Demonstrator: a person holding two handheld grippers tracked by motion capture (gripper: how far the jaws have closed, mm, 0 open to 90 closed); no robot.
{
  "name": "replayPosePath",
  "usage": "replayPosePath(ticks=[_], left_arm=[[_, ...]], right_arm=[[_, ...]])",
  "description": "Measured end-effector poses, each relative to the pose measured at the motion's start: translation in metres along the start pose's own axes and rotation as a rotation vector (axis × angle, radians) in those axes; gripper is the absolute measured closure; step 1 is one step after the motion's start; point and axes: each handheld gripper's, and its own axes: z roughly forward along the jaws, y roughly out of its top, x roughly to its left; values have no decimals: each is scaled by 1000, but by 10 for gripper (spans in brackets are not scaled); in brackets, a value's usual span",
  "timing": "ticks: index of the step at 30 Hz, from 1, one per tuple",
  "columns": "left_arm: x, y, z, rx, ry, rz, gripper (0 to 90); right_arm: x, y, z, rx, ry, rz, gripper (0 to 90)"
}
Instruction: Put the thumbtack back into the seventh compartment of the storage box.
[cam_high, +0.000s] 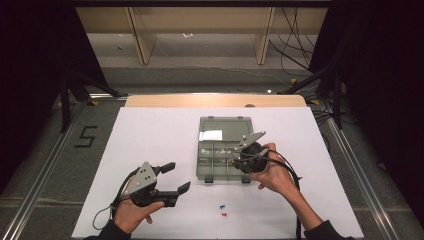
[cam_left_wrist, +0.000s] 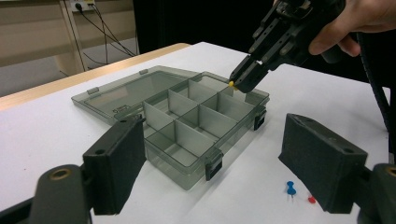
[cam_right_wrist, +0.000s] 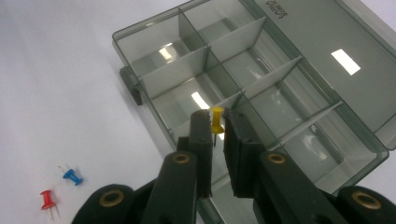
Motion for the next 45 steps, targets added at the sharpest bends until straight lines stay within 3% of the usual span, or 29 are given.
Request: replayPosePath(ticks=[19,26,29,31,34,43,45], left_arm=[[1,0,0,-1,-3,15,211],[-1,0,0,0,1,0,211],[0,0,0,-1,-5,18,211],[0,0,0,-1,-2,2,211],[1,0,0,-2,-3,13,211],[0,0,0,-6,1,-1,210],[0,0,0,-7,1,-2,211]], right_arm=[[-9,4,23,54,9,2,821],[-11,2,32,77,7,5,818],[-11,1,32,84,11,19,810],[-11,0,33,85,9,19,784],[-11,1,32,92,2,27,728],[1,9,15,-5,-8,-9,483],[6,9,12,-18,11,-18,447]])
